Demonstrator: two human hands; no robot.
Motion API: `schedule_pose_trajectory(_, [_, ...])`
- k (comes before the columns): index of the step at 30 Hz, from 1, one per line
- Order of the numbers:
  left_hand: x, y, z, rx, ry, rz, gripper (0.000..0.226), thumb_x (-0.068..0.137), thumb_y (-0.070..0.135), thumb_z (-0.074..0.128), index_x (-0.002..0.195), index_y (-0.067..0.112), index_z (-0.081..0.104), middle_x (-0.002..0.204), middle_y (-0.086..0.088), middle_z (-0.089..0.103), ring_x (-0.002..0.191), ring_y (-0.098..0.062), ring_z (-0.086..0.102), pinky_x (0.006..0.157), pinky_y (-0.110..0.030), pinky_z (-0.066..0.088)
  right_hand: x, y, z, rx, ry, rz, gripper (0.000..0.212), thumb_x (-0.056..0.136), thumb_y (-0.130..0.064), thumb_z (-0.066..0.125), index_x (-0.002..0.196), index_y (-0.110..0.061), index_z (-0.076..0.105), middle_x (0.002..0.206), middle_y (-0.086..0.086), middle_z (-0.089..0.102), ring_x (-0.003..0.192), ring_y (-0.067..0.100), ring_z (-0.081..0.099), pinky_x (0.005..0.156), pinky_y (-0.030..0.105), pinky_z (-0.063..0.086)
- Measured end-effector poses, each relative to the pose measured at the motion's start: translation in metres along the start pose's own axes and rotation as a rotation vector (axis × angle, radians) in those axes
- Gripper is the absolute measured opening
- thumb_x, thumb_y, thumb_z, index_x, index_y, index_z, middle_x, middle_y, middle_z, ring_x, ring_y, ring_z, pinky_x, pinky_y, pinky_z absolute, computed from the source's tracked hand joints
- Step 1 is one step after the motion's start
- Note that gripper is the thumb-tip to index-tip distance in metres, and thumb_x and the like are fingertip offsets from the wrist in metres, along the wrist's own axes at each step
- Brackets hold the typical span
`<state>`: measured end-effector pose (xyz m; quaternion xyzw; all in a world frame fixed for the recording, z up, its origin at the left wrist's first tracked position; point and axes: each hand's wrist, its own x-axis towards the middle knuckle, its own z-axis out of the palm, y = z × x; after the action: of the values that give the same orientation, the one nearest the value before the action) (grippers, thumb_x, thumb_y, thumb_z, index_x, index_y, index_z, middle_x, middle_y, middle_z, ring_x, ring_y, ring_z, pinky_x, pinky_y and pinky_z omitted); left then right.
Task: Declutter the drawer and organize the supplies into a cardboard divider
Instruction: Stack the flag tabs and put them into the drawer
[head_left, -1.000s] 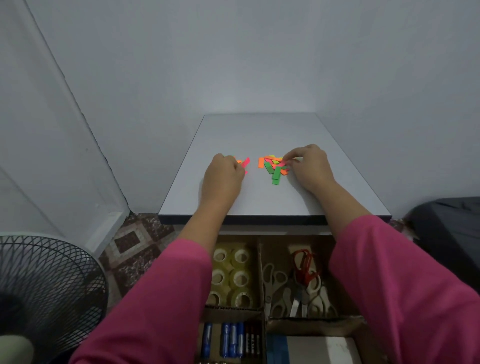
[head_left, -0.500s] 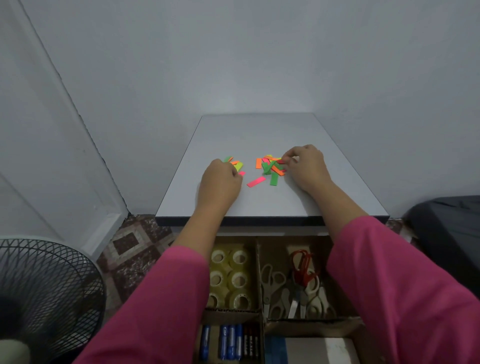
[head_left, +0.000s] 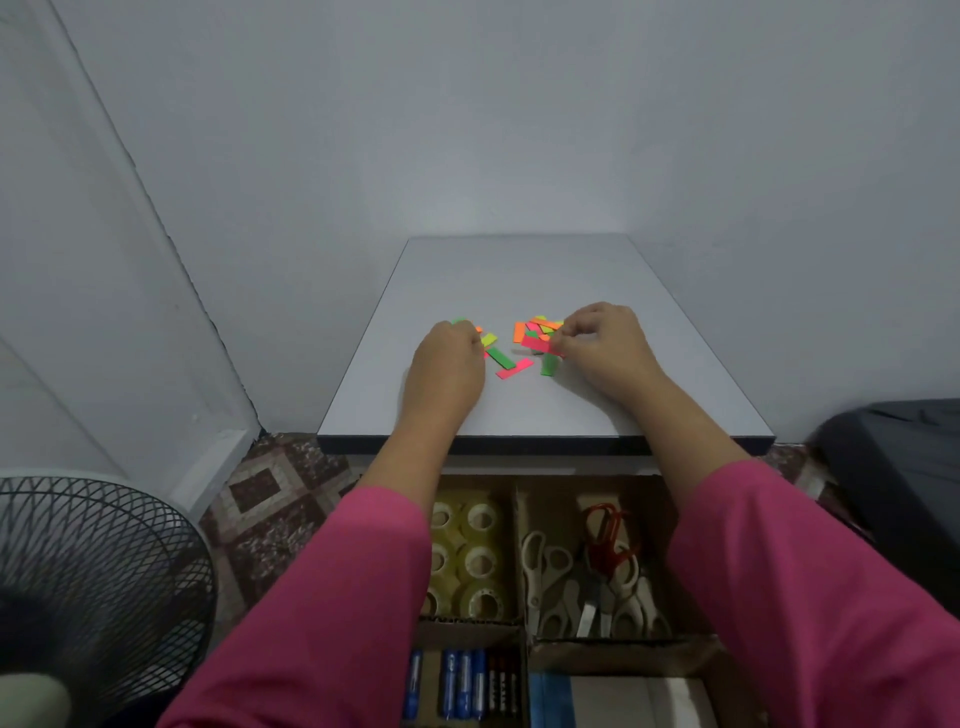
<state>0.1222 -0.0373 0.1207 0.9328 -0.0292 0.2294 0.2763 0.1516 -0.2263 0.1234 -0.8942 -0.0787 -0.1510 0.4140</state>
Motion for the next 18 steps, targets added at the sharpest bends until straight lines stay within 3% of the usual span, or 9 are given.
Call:
schedule_pose_trajectory(2, [-0.002, 0.001, -0.003, -0.045, -0.030, 0.046, 0.024, 0.097, 0.017, 0.045, 0.102, 0.010, 0.067, 0.097, -0.002, 0.055, 0.088, -0.017, 0.054, 0.069, -0.027, 0.040, 0.000, -0.001, -0.002, 0.075, -0.045, -0.039, 0.009, 0.073, -0.025, 0.074, 0.065, -0.028, 0.075, 0.095, -0.016, 0.060, 0.108, 0.015, 0.052, 0.094, 0.047, 0.045])
schedule_pose_trajectory(6, [0.000, 0.003, -0.003, 0.024, -0.188, 0.087, 0.030, 0.096, 0.023, 0.045, 0.109, 0.024, 0.072, 0.113, -0.002, 0.053, 0.108, -0.019, 0.051, 0.080, -0.027, 0.039, -0.005, -0.006, 0.000, -0.039, -0.161, -0.114, 0.012, 0.071, -0.028, 0.074, 0.063, -0.037, 0.075, 0.097, -0.028, 0.056, 0.112, 0.008, 0.046, 0.096, 0.044, 0.041])
schedule_pose_trajectory(8, [0.001, 0.003, -0.003, 0.022, -0.182, 0.073, 0.032, 0.099, 0.023, 0.042, 0.118, 0.023, 0.068, 0.117, -0.003, 0.052, 0.109, -0.019, 0.051, 0.081, -0.027, 0.038, -0.007, -0.008, 0.000, -0.038, -0.193, -0.120, 0.013, 0.073, -0.028, 0.073, 0.066, -0.039, 0.076, 0.099, -0.028, 0.056, 0.110, 0.005, 0.046, 0.095, 0.040, 0.043])
schedule_pose_trajectory(11, [0.000, 0.001, -0.004, -0.026, -0.047, -0.022, 0.028, 0.097, 0.016, 0.043, 0.110, 0.011, 0.068, 0.108, -0.006, 0.052, 0.097, -0.021, 0.055, 0.075, -0.026, 0.040, -0.005, -0.008, -0.002, 0.055, -0.079, -0.072, 0.013, 0.081, -0.020, 0.068, 0.082, -0.027, 0.079, 0.101, -0.012, 0.064, 0.101, 0.007, 0.055, 0.091, 0.036, 0.048])
schedule_pose_trajectory(15, [-0.002, 0.000, 0.001, 0.099, -0.010, -0.088, 0.021, 0.095, 0.019, 0.048, 0.098, 0.007, 0.066, 0.090, -0.003, 0.047, 0.073, -0.013, 0.048, 0.057, -0.020, 0.034, -0.001, 0.000, -0.002, -0.167, 0.216, 0.169, 0.026, 0.084, -0.015, 0.054, 0.097, -0.021, 0.076, 0.105, 0.004, 0.066, 0.101, 0.027, 0.057, 0.089, 0.042, 0.049])
schedule_pose_trajectory(18, [-0.001, 0.000, 0.004, 0.124, -0.015, -0.084, 0.022, 0.096, 0.020, 0.049, 0.097, 0.006, 0.065, 0.086, -0.003, 0.047, 0.071, -0.012, 0.048, 0.053, -0.020, 0.030, 0.001, 0.004, 0.003, -0.340, 0.196, 0.193, 0.029, 0.089, -0.018, 0.049, 0.103, -0.017, 0.074, 0.104, 0.009, 0.064, 0.103, 0.032, 0.052, 0.089, 0.040, 0.045])
